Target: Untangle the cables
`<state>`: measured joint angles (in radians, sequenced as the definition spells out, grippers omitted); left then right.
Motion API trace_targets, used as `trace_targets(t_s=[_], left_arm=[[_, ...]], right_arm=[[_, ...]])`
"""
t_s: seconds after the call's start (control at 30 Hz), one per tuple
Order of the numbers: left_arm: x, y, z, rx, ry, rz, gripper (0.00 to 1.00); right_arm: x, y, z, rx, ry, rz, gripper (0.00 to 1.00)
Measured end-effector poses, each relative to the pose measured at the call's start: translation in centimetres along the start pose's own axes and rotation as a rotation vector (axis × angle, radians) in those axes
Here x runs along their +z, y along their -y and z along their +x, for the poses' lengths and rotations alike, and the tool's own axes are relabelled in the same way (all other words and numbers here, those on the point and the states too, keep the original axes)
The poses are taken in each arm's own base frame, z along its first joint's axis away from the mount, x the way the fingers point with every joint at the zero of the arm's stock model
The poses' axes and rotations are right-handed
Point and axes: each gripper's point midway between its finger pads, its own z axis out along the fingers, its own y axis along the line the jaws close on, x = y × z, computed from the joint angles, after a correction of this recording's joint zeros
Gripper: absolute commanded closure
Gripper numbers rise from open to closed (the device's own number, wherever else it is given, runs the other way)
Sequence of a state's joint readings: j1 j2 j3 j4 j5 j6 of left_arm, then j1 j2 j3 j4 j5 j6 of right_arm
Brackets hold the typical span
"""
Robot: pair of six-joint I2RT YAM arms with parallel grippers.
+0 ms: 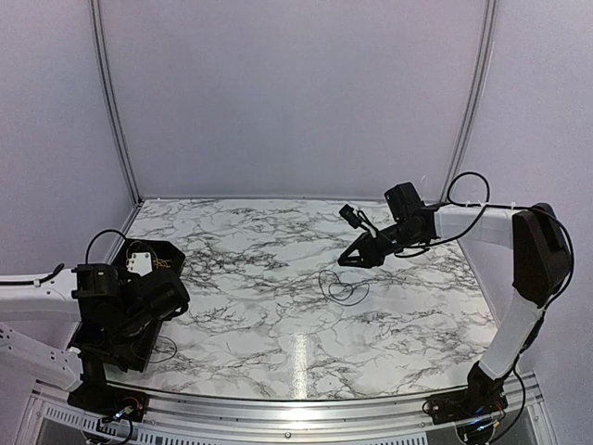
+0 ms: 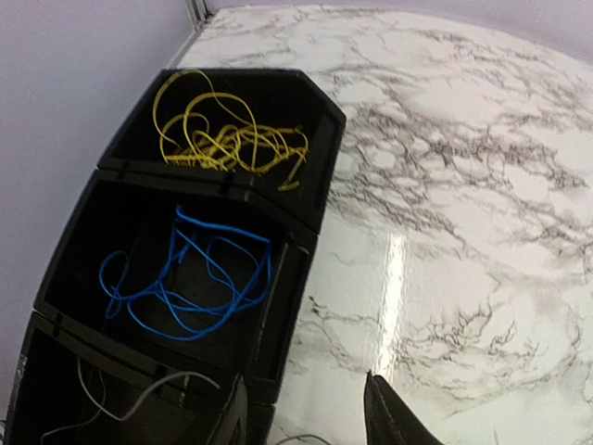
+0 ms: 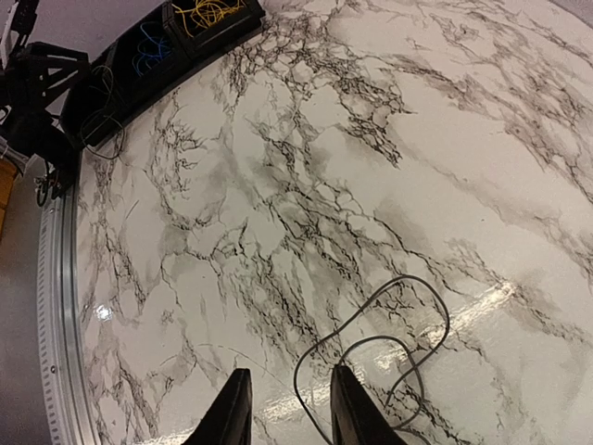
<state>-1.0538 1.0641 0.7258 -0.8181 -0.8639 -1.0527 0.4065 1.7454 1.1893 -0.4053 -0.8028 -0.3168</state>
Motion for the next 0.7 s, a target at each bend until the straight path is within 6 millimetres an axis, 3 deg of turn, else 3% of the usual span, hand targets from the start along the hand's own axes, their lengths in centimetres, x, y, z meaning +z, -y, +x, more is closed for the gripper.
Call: trace_targets(t_s=[0.23, 0.7], left_arm=[[1.3, 2.0, 3.9, 0.000, -0.154, 0.012, 0.54], [4.5, 0.8, 8.0, 0.047, -0.268, -0.173, 0.56]], right_arm=[[-0.1, -0.1, -0.2, -0.006, -0.003, -0.001, 0.70], [0.0, -0.1, 0.0, -0.002, -0.009, -0.004, 0.70]])
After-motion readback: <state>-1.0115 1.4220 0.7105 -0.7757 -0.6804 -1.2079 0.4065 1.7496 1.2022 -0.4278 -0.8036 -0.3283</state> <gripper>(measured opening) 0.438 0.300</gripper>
